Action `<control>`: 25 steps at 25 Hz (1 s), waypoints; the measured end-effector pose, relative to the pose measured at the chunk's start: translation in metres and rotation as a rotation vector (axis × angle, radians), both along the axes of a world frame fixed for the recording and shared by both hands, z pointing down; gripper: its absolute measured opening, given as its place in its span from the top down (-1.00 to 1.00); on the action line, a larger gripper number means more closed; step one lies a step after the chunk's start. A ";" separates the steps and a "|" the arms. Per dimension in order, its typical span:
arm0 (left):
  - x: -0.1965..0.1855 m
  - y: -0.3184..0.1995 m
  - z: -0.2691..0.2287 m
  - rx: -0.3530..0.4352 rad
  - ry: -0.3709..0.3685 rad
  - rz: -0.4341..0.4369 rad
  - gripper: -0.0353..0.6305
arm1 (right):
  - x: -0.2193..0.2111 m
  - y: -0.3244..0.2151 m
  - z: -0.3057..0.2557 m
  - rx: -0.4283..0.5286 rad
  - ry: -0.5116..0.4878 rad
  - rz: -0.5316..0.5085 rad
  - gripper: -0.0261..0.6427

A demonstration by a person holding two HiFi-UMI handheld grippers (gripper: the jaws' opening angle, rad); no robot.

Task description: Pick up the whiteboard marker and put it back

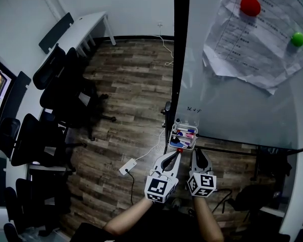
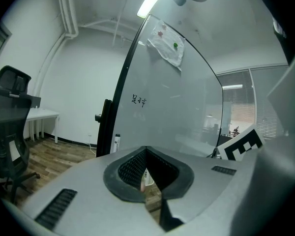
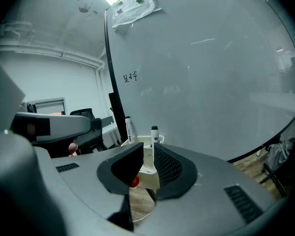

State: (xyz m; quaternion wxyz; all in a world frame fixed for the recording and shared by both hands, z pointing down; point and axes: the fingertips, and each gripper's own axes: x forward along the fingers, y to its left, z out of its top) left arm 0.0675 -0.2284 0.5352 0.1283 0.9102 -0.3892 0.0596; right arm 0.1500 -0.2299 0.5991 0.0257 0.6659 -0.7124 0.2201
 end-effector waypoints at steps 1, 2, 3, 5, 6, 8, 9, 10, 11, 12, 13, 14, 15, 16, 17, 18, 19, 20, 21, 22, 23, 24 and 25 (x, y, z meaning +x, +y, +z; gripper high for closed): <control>0.000 -0.002 0.002 -0.002 0.000 0.000 0.87 | 0.000 -0.004 0.002 -0.006 -0.001 -0.004 0.74; 0.000 -0.004 0.003 -0.005 -0.001 0.000 0.87 | 0.000 -0.007 0.005 -0.013 -0.003 -0.007 0.71; 0.000 -0.006 0.005 -0.008 -0.003 0.000 0.87 | -0.001 -0.010 0.007 -0.021 -0.003 -0.010 0.67; 0.000 -0.007 0.008 -0.016 -0.004 0.000 0.87 | -0.002 -0.015 0.012 -0.032 -0.002 -0.015 0.61; 0.000 -0.008 0.009 -0.020 -0.003 0.000 0.87 | -0.002 -0.018 0.013 -0.035 0.000 -0.015 0.60; 0.000 -0.011 0.011 -0.026 0.000 -0.001 0.87 | -0.001 -0.023 0.014 -0.037 0.002 -0.011 0.58; 0.000 -0.012 0.012 -0.029 0.000 -0.001 0.87 | 0.000 -0.026 0.015 -0.038 0.003 -0.007 0.57; 0.000 -0.013 0.013 -0.032 0.001 -0.001 0.87 | 0.001 -0.028 0.016 -0.040 0.004 -0.004 0.56; 0.000 -0.014 0.014 -0.035 0.002 -0.001 0.87 | 0.002 -0.030 0.017 -0.042 0.004 -0.001 0.56; -0.001 -0.014 0.016 -0.038 0.002 -0.001 0.87 | 0.002 -0.031 0.019 -0.045 0.004 -0.001 0.55; -0.001 -0.015 0.017 -0.041 0.002 -0.001 0.87 | 0.002 -0.033 0.020 -0.048 0.004 -0.001 0.54; -0.001 -0.016 0.018 -0.044 0.000 0.000 0.87 | 0.002 -0.035 0.021 -0.052 0.005 -0.003 0.54; -0.001 -0.016 0.019 -0.047 -0.001 0.001 0.87 | 0.003 -0.036 0.023 -0.057 0.007 -0.005 0.54; -0.001 -0.017 0.020 -0.049 -0.001 0.002 0.87 | 0.003 -0.038 0.024 -0.061 0.009 -0.007 0.54; -0.001 -0.018 0.021 -0.052 0.000 0.002 0.87 | 0.003 -0.040 0.025 -0.064 0.011 -0.009 0.54; -0.001 -0.018 0.022 -0.054 0.002 0.001 0.87 | 0.003 -0.041 0.026 -0.066 0.013 -0.011 0.54; -0.001 -0.019 0.022 -0.056 0.004 0.001 0.87 | 0.002 -0.043 0.026 -0.066 0.015 -0.011 0.54; -0.002 -0.020 0.023 -0.059 0.005 0.000 0.87 | 0.003 -0.044 0.027 -0.068 0.017 -0.011 0.54; -0.002 -0.020 0.023 -0.061 0.005 -0.001 0.87 | 0.003 -0.046 0.027 -0.069 0.018 -0.010 0.54; -0.003 -0.021 0.024 -0.063 0.004 -0.001 0.87 | 0.003 -0.047 0.028 -0.071 0.018 -0.008 0.54; -0.004 -0.021 0.025 -0.065 0.001 -0.001 0.87 | 0.004 -0.048 0.028 -0.073 0.021 -0.004 0.54; -0.004 -0.021 0.026 -0.066 -0.001 0.000 0.87 | 0.005 -0.050 0.028 -0.074 0.024 0.000 0.54; -0.005 -0.021 0.027 -0.068 -0.003 0.000 0.87 | 0.005 -0.051 0.029 -0.075 0.028 0.002 0.54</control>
